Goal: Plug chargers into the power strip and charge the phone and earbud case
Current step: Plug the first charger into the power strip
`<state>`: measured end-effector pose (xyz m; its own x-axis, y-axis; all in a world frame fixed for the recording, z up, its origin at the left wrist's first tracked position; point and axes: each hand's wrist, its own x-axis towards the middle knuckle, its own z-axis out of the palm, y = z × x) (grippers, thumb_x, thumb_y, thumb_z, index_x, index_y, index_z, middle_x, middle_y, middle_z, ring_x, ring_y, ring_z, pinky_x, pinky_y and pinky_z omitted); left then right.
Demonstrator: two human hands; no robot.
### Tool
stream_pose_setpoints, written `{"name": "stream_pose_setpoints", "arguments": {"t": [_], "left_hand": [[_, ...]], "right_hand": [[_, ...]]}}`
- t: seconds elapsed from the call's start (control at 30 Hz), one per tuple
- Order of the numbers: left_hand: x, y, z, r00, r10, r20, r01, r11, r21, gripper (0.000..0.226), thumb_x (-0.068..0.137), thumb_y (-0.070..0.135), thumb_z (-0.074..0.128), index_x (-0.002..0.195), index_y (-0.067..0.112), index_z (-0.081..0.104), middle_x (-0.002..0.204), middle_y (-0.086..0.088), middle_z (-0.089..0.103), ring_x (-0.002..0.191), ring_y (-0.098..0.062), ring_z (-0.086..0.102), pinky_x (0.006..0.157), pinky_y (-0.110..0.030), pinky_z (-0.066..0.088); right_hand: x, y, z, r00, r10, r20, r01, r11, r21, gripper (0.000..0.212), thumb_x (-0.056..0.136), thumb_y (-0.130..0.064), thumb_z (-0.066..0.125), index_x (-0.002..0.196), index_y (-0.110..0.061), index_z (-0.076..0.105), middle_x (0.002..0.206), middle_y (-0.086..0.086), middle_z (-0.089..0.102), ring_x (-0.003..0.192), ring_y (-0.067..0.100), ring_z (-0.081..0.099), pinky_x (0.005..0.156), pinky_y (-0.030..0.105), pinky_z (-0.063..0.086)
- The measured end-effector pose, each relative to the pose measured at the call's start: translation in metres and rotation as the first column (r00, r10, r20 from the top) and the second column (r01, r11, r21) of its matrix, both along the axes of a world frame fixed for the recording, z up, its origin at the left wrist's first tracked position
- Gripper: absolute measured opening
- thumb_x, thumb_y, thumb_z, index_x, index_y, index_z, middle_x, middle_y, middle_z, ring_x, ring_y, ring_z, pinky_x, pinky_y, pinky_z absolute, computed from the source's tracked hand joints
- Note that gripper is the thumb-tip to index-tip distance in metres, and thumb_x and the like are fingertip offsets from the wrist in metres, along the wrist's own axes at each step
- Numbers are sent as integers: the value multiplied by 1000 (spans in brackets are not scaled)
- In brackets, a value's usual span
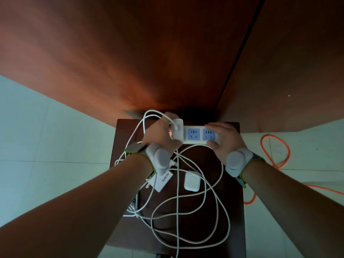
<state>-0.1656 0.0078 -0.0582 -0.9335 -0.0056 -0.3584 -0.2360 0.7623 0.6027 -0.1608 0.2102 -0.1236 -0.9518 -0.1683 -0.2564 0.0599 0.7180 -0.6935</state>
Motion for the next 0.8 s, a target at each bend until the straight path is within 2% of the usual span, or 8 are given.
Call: {"name": "stream_pose_setpoints", "arguments": {"t": [0.07, 0.13, 0.27, 0.37, 0.5, 0.63, 0.73, 0.8], "left_hand": [[7, 3, -3, 998, 64, -1, -64, 998, 2, 59, 66, 20, 73, 117, 32, 45, 110, 6, 61, 101, -16, 61, 85, -34, 53], [14, 5, -5, 991, 135, 24, -134, 990, -35, 67, 63, 23, 76, 120, 26, 41, 120, 3, 54, 103, -19, 60, 84, -35, 52], [27, 7, -8, 957, 220, 189, -174, 957, -230, 66, 59, 43, 77, 106, 24, 35, 92, 4, 59, 84, -24, 63, 75, -37, 53], [30, 8, -13, 942, 258, 217, -204, 948, -244, 55, 67, 36, 71, 110, 25, 38, 79, 6, 57, 83, -25, 64, 77, -38, 53], [28, 6, -20, 920, 314, 235, -268, 941, -208, 42, 72, 26, 64, 108, 26, 42, 80, 4, 62, 81, -24, 64, 79, -38, 54], [27, 10, -26, 914, 298, 275, -263, 952, -158, 48, 68, 40, 70, 103, 26, 41, 83, 6, 61, 79, -21, 64, 77, -37, 54], [26, 11, -33, 902, 314, 296, -277, 947, -161, 38, 71, 29, 65, 100, 27, 41, 84, 2, 66, 78, -23, 66, 78, -39, 55], [28, 7, -35, 888, 346, 303, -316, 938, -146, 31, 71, 25, 60, 95, 30, 42, 79, 2, 68, 73, -21, 67, 75, -37, 56]], "right_hand": [[0, 0, -1, 1000, 4, -1, -4, 1000, 4, 51, 78, -8, 68, 127, -16, 57, 135, 2, 52, 132, 23, 39, 110, 25, 25], [-1, -1, -1, 1000, -3, 8, 3, 1000, 1, 51, 78, -8, 68, 127, -15, 57, 135, 3, 52, 131, 23, 39, 110, 25, 25], [0, 0, -3, 1000, -13, 1, 13, 1000, -14, 51, 77, -7, 69, 126, -16, 58, 134, 3, 53, 130, 23, 41, 108, 22, 24], [0, 1, -5, 1000, -17, -13, 16, 999, -30, 51, 76, -6, 71, 124, -16, 59, 133, 3, 54, 129, 24, 43, 108, 25, 27], [0, 1, -4, 999, -19, -28, 18, 999, -36, 50, 75, -5, 71, 123, -15, 60, 132, 5, 55, 127, 25, 46, 110, 32, 32], [0, 2, -5, 999, -21, -31, 19, 998, -57, 49, 75, -5, 72, 122, -14, 61, 131, 6, 55, 125, 26, 47, 109, 37, 35], [0, 2, -5, 999, -20, -36, 18, 998, -66, 49, 74, -4, 73, 121, -13, 61, 130, 7, 56, 123, 26, 49, 108, 34, 35], [0, 2, -4, 999, -18, -41, 15, 998, -68, 49, 74, -4, 73, 120, -13, 62, 129, 7, 56, 123, 26, 49, 108, 36, 36]]}}
